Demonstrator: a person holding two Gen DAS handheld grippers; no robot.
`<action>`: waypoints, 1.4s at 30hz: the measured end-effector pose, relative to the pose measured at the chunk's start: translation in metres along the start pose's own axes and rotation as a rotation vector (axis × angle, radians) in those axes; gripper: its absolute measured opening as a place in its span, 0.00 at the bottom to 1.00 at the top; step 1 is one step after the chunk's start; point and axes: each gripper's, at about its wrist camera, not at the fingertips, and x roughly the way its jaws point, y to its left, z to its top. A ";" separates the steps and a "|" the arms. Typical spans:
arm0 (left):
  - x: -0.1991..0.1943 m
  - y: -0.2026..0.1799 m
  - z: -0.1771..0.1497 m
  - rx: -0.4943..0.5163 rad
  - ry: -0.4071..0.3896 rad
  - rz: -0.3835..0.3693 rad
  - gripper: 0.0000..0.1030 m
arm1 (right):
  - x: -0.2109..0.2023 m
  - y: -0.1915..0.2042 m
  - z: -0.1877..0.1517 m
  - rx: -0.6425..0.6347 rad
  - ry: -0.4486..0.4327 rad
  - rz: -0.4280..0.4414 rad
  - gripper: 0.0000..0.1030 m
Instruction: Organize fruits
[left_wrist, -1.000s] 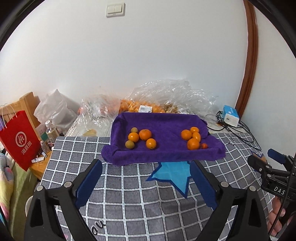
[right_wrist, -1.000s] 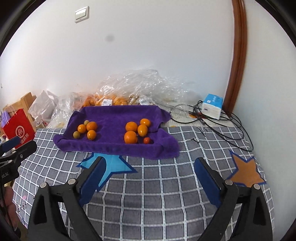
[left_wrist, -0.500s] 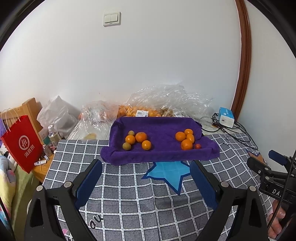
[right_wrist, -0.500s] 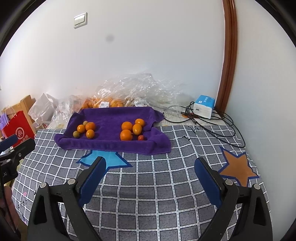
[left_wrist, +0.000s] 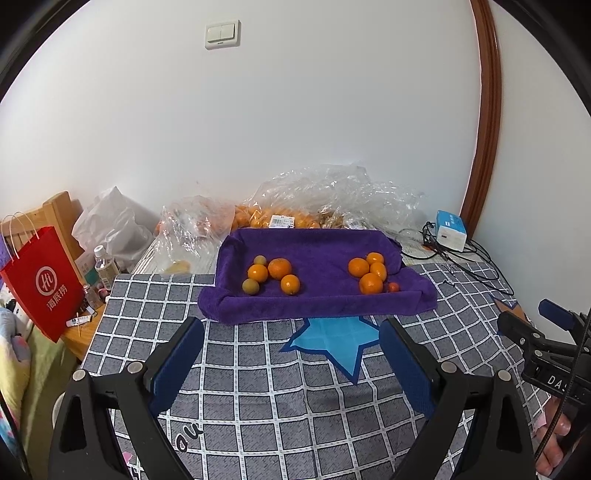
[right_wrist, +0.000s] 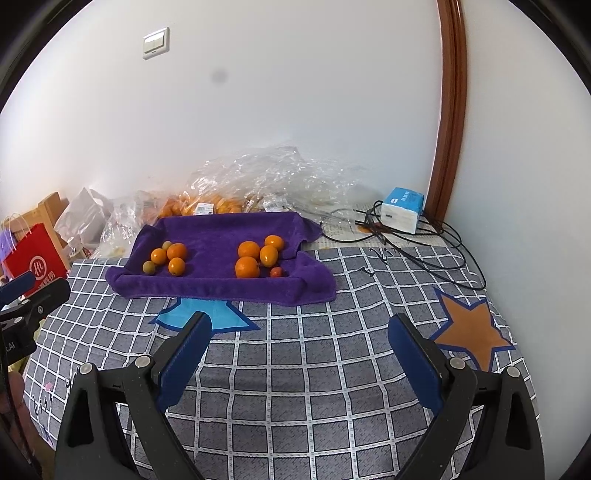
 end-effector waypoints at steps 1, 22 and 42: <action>0.000 0.000 0.000 -0.001 0.000 0.000 0.93 | 0.000 0.000 0.000 0.001 0.000 -0.001 0.93; 0.000 -0.001 -0.001 0.001 -0.001 0.010 0.93 | 0.000 -0.001 -0.002 0.000 0.001 -0.002 0.93; -0.004 0.003 0.002 -0.019 -0.012 0.008 0.93 | -0.002 -0.003 0.000 0.002 -0.007 0.002 0.93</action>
